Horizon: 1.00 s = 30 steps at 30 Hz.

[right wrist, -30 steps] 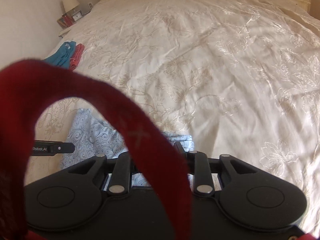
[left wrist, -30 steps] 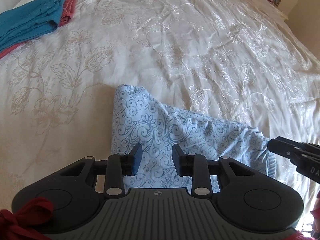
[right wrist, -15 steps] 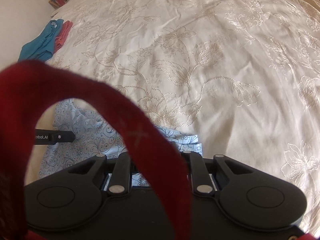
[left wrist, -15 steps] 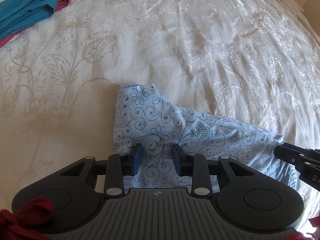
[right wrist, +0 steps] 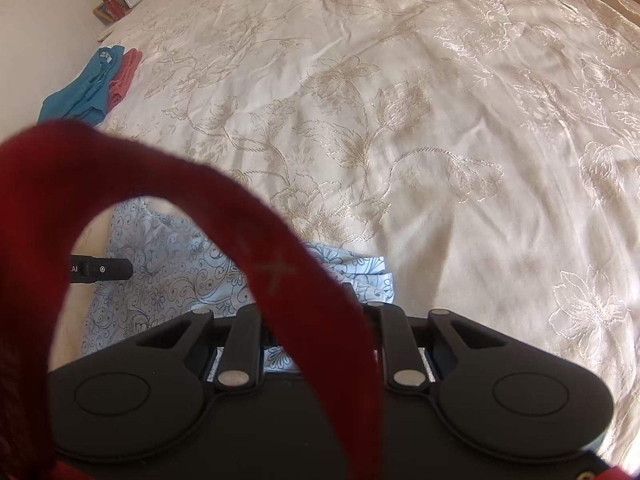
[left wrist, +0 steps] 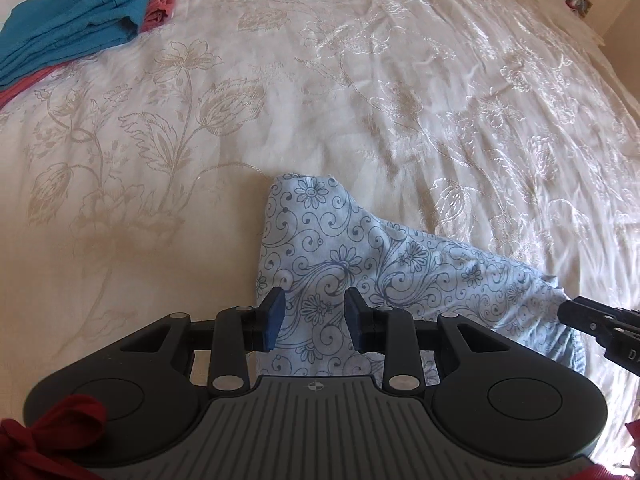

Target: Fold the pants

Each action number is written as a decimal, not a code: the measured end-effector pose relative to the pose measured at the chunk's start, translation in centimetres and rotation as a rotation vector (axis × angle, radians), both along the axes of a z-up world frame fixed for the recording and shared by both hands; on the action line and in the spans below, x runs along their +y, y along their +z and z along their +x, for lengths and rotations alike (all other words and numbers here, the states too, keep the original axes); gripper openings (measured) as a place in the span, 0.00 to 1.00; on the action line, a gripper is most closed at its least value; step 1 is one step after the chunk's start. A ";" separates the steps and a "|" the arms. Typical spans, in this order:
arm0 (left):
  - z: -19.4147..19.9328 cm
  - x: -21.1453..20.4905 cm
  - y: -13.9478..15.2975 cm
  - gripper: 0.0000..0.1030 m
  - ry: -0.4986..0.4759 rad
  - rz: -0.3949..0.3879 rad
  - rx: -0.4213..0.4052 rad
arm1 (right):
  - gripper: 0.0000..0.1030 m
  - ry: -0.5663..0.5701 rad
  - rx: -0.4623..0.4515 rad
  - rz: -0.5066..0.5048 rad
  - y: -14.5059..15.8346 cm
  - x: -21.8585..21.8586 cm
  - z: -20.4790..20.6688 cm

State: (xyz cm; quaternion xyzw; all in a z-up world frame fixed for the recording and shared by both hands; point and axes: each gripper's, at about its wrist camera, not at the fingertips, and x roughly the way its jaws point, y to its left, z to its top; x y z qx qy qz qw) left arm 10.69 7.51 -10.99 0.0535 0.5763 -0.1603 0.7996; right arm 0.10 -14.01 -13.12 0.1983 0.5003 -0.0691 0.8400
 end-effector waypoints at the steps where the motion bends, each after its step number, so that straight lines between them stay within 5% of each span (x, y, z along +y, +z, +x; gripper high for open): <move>1: -0.3 0.5 0.3 0.31 0.000 -0.005 -0.014 | 0.41 -0.005 -0.006 -0.011 0.3 -0.1 -0.3; 7: -2.4 3.5 -0.1 0.47 -0.013 -0.031 0.018 | 0.60 -0.019 0.020 0.039 -0.1 -1.0 -2.4; 19: -2.4 2.1 -3.0 0.51 -0.086 -0.038 0.100 | 0.61 -0.015 0.094 0.161 -3.3 -1.0 -1.7; 30: -0.4 0.2 -4.7 0.68 -0.059 -0.031 0.146 | 0.67 0.019 0.090 0.181 -4.4 -0.9 -0.5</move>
